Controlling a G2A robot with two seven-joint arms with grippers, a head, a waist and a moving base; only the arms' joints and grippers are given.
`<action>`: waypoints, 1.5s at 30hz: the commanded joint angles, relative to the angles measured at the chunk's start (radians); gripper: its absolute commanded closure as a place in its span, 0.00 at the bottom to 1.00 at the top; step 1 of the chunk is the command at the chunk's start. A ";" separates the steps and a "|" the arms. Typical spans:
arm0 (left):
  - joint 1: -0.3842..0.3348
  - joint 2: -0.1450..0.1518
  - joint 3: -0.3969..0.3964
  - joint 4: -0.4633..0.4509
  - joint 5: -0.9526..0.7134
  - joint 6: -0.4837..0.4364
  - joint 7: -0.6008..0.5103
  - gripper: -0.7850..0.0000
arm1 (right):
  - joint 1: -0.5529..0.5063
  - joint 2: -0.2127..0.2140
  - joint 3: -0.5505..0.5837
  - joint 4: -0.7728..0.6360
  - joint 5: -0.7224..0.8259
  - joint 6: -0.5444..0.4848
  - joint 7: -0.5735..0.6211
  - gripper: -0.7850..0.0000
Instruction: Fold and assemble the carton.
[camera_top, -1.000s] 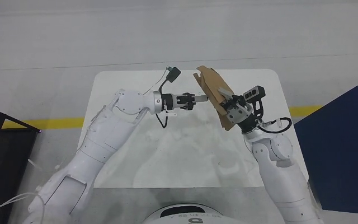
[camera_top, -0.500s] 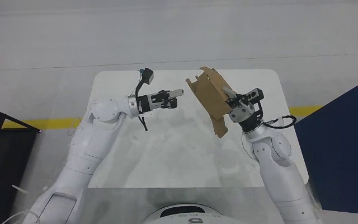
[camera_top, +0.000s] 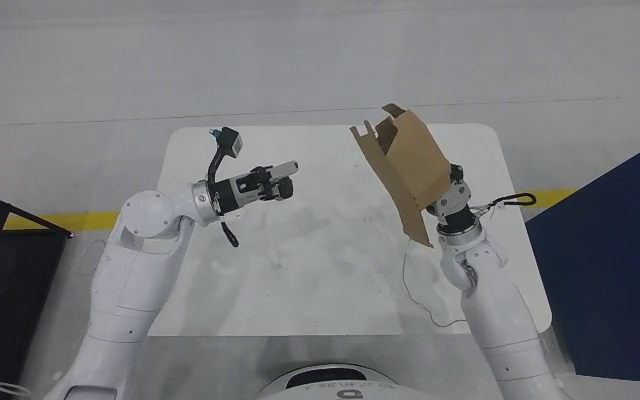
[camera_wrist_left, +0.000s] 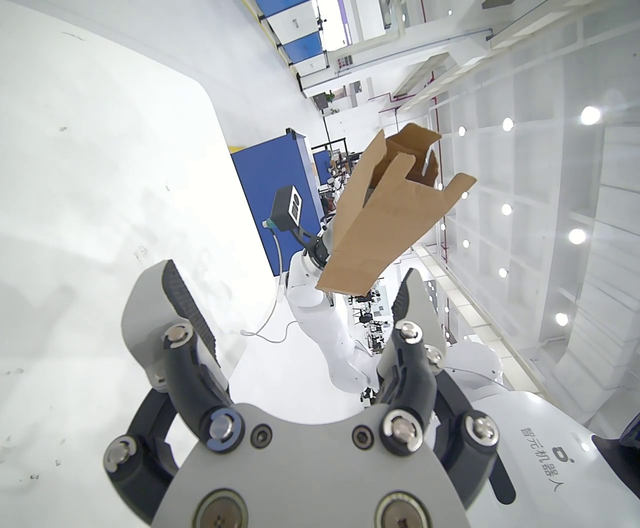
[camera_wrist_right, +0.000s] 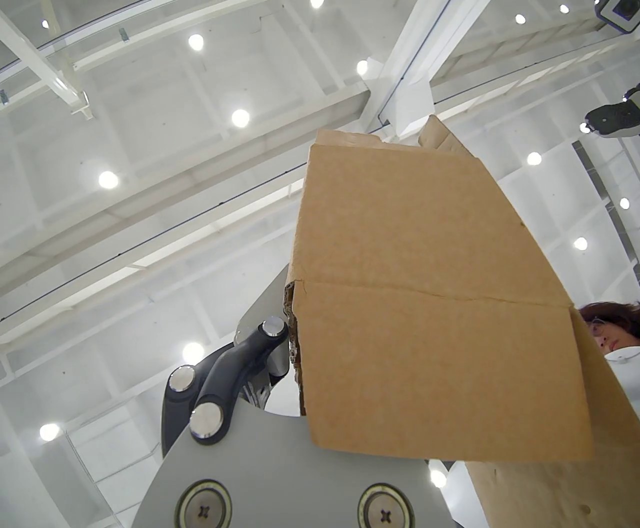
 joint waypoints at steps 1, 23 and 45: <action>0.000 0.000 0.000 0.000 0.000 0.000 0.000 0.00 | 0.000 0.000 0.000 0.000 0.000 0.000 0.000 1.00; -0.004 -0.010 0.135 -0.143 0.105 0.131 0.175 0.00 | -0.004 0.006 -0.044 0.099 -0.037 0.281 0.084 1.00; -0.103 -0.041 0.328 -0.120 0.198 0.269 0.263 0.00 | -0.076 0.024 -0.017 0.040 -0.081 0.348 0.154 1.00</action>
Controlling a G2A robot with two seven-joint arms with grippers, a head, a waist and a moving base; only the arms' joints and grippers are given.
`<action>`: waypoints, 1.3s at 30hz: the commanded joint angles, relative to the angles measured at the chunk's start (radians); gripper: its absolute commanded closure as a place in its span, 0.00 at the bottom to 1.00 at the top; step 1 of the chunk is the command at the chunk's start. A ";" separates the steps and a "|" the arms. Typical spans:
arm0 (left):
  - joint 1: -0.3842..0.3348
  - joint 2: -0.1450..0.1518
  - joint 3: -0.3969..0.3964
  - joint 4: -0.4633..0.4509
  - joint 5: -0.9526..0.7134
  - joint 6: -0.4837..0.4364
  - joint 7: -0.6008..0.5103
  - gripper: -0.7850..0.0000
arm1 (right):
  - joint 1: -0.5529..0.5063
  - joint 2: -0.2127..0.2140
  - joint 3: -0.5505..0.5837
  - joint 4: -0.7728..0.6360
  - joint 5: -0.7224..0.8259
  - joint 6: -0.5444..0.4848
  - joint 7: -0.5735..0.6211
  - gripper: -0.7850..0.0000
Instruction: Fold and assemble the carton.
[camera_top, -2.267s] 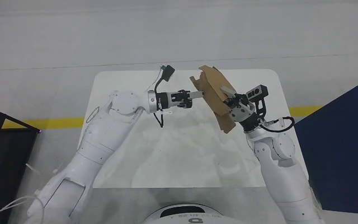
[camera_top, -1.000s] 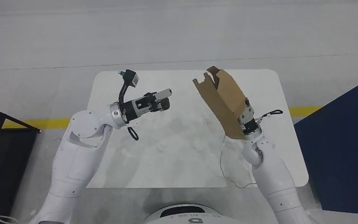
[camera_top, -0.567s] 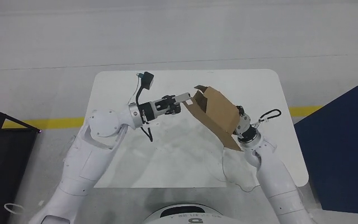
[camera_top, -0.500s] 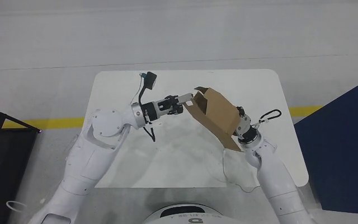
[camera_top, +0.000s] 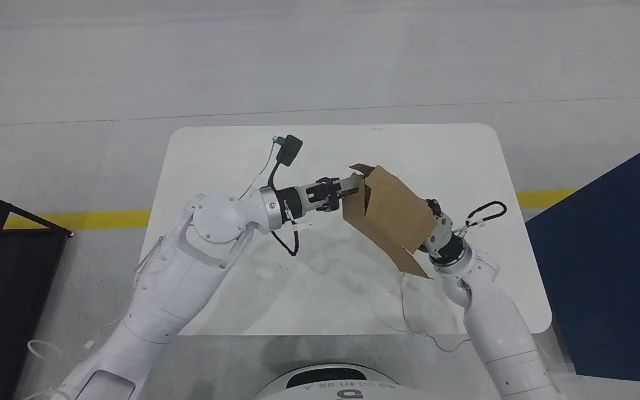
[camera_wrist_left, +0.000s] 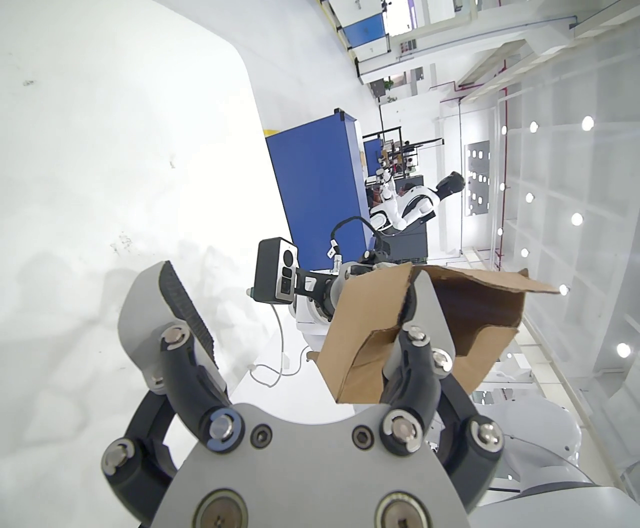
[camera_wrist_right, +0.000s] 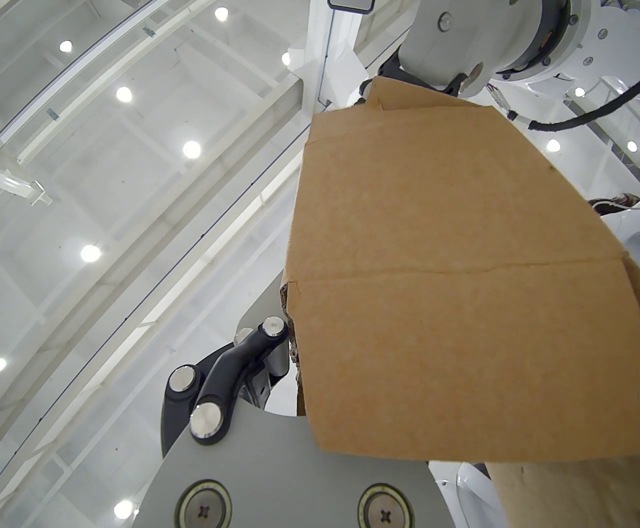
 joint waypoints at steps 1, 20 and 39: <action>-0.005 -0.002 0.011 -0.001 0.006 0.006 0.004 0.00 | -0.006 0.001 0.001 -0.006 0.003 0.003 0.003 1.00; 0.002 -0.008 0.045 -0.021 0.042 0.036 0.024 0.00 | -0.027 0.012 0.015 -0.018 -0.022 0.001 -0.001 1.00; 0.183 0.035 -0.109 -0.143 0.018 -0.042 -0.041 0.00 | -0.029 0.012 0.018 -0.031 0.004 -0.018 -0.038 1.00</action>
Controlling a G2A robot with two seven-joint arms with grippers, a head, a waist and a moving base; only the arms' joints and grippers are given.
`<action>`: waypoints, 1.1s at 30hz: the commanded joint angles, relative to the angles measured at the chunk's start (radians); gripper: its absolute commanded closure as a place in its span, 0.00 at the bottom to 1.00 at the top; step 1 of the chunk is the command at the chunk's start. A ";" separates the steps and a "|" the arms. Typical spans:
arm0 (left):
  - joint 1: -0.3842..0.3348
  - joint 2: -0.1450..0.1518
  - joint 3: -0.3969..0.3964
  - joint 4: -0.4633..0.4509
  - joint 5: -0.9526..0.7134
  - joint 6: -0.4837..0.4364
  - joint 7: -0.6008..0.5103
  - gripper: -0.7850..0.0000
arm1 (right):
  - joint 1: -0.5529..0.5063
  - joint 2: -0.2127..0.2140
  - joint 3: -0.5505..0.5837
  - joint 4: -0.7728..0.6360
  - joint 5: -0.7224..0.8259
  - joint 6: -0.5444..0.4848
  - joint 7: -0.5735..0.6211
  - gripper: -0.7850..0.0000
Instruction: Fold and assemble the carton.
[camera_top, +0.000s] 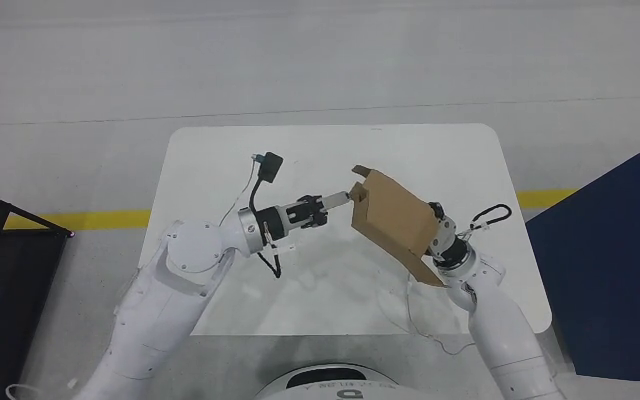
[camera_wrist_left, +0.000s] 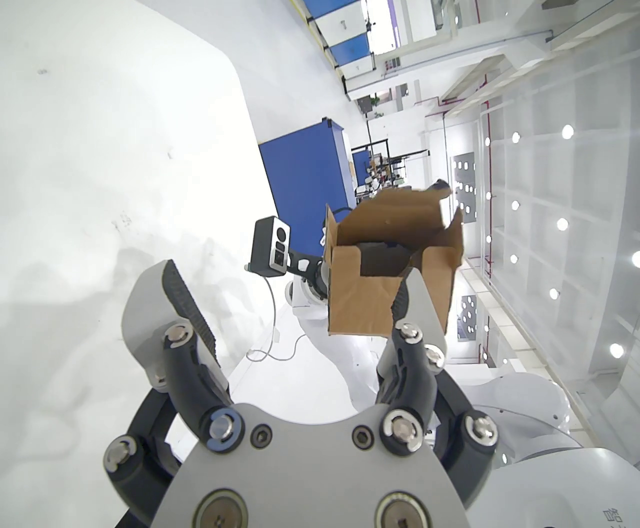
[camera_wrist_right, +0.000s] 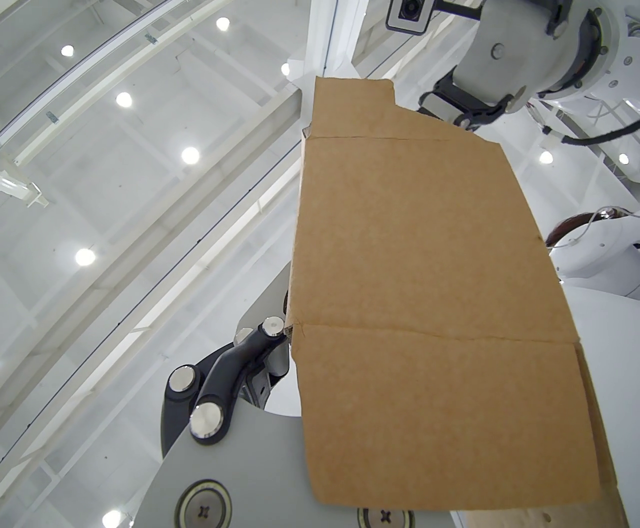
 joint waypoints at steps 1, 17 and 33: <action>-0.020 -0.004 0.029 0.017 -0.002 -0.003 -0.009 0.00 | -0.002 0.001 0.000 -0.004 0.003 0.001 -0.004 1.00; -0.101 -0.022 0.085 0.093 -0.061 -0.033 0.024 0.00 | -0.013 0.004 0.010 0.007 0.075 0.034 0.022 1.00; -0.004 0.004 -0.048 -0.005 -0.087 -0.072 0.032 0.00 | -0.012 0.002 0.001 -0.002 0.099 0.026 -0.023 1.00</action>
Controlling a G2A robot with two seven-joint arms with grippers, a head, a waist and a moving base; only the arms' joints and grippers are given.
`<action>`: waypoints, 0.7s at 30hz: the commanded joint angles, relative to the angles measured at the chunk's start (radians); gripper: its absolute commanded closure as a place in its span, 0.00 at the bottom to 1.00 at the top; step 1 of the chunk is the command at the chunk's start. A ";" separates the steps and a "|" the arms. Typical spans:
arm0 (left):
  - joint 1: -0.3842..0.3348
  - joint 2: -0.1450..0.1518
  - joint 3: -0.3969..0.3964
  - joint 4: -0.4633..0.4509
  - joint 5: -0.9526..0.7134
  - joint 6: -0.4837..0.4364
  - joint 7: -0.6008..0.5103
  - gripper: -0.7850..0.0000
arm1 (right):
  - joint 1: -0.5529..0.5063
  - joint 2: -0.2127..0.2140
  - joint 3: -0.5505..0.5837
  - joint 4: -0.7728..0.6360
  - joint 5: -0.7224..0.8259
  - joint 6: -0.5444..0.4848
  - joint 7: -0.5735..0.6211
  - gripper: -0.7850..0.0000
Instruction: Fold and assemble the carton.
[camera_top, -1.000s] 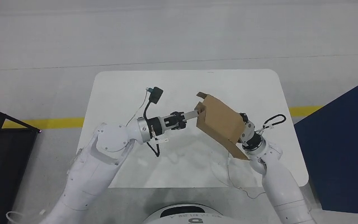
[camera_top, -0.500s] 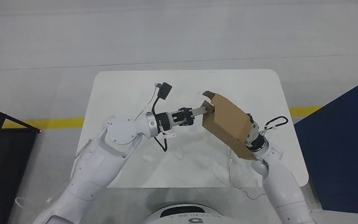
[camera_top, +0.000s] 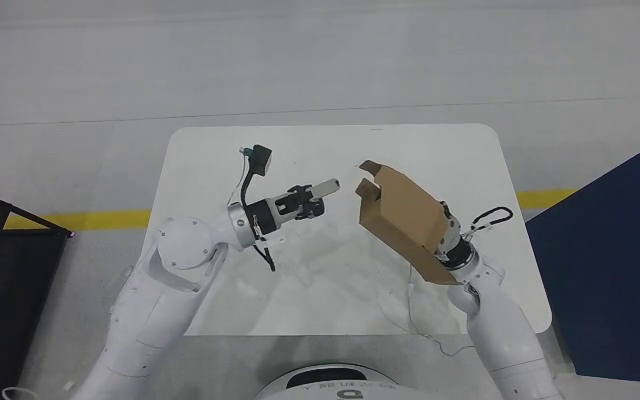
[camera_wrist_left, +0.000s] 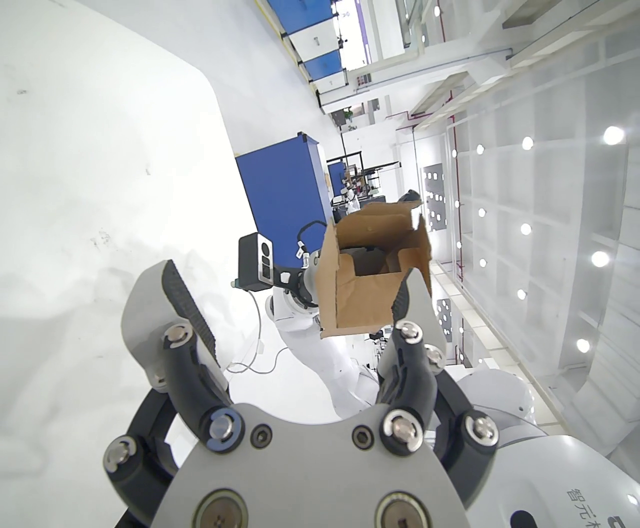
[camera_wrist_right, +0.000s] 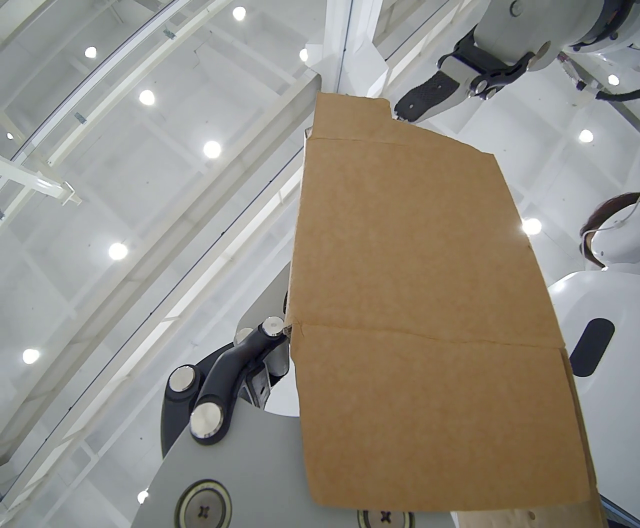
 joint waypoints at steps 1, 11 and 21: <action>-0.016 0.000 0.007 -0.014 0.009 0.002 -0.006 0.00 | 0.001 0.000 0.000 0.003 -0.007 -0.004 -0.002 1.00; -0.169 -0.019 0.119 0.029 0.037 0.039 -0.042 0.00 | 0.002 0.003 0.001 0.008 -0.036 -0.002 0.005 1.00; -0.300 -0.050 0.248 0.161 0.027 0.062 -0.068 0.00 | -0.014 0.009 0.022 0.006 -0.039 0.011 0.028 1.00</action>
